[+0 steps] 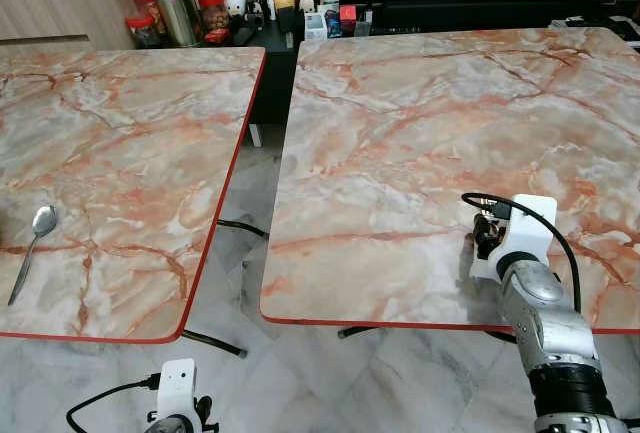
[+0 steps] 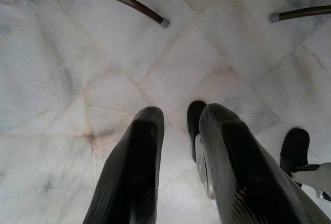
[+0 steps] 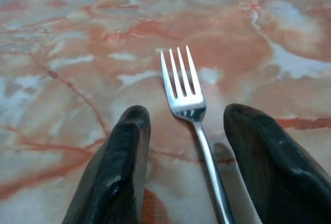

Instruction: Setting the table

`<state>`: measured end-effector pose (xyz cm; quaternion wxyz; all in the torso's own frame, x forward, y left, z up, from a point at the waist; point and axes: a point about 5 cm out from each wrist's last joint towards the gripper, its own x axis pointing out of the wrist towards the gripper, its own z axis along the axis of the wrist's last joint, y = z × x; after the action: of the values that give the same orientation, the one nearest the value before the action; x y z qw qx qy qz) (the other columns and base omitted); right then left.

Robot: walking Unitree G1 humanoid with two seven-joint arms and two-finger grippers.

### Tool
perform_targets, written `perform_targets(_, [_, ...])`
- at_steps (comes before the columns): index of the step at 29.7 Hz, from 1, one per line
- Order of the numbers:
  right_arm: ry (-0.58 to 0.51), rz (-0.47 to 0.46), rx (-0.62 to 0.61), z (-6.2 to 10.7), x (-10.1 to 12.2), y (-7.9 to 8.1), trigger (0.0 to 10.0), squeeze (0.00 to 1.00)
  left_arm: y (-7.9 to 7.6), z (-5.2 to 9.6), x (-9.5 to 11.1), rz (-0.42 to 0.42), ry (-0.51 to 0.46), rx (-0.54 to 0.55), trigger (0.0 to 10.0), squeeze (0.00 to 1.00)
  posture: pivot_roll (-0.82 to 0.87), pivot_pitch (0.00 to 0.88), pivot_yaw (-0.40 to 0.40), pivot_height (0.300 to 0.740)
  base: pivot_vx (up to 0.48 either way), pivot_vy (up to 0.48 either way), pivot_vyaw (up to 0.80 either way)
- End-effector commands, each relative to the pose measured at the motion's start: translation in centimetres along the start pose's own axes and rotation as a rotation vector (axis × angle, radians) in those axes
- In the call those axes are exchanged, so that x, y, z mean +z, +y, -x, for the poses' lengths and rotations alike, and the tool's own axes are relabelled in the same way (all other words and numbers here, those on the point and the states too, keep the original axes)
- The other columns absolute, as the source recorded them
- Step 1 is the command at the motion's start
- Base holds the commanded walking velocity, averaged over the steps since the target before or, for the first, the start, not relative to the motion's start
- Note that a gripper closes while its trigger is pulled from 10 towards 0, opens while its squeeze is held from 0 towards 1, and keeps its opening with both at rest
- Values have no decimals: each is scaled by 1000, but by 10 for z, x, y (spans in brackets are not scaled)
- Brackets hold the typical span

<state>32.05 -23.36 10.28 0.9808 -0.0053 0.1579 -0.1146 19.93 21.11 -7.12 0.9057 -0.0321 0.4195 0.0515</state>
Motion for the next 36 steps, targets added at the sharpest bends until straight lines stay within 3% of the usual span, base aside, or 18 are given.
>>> perform_targets(1, [-6,2,3,-2,3,0,10000,0,7,2,-4,-17,22,15,10000,0,-61,99,72,740,0,0,0])
perform_targets(26, [51,-32,-16,-2,-10,-4,10000,0,8,2,-4,-20,25,17,10000,0,-59,107,80,740,0,0,0])
perform_targets(27, [52,-31,-12,-2,-10,-3,3529,0,8,2,-4,-20,25,17,10000,0,-59,107,80,740,0,0,0])
perform_targets(28, [52,-31,-11,-2,-10,-3,0,0,8,2,-4,-20,26,16,10000,0,-60,107,80,740,0,0,0])
perform_targets(36, [45,-23,-3,-1,-7,-2,0,0,8,2,-5,-18,29,12,10000,0,-58,106,79,740,0,0,0])
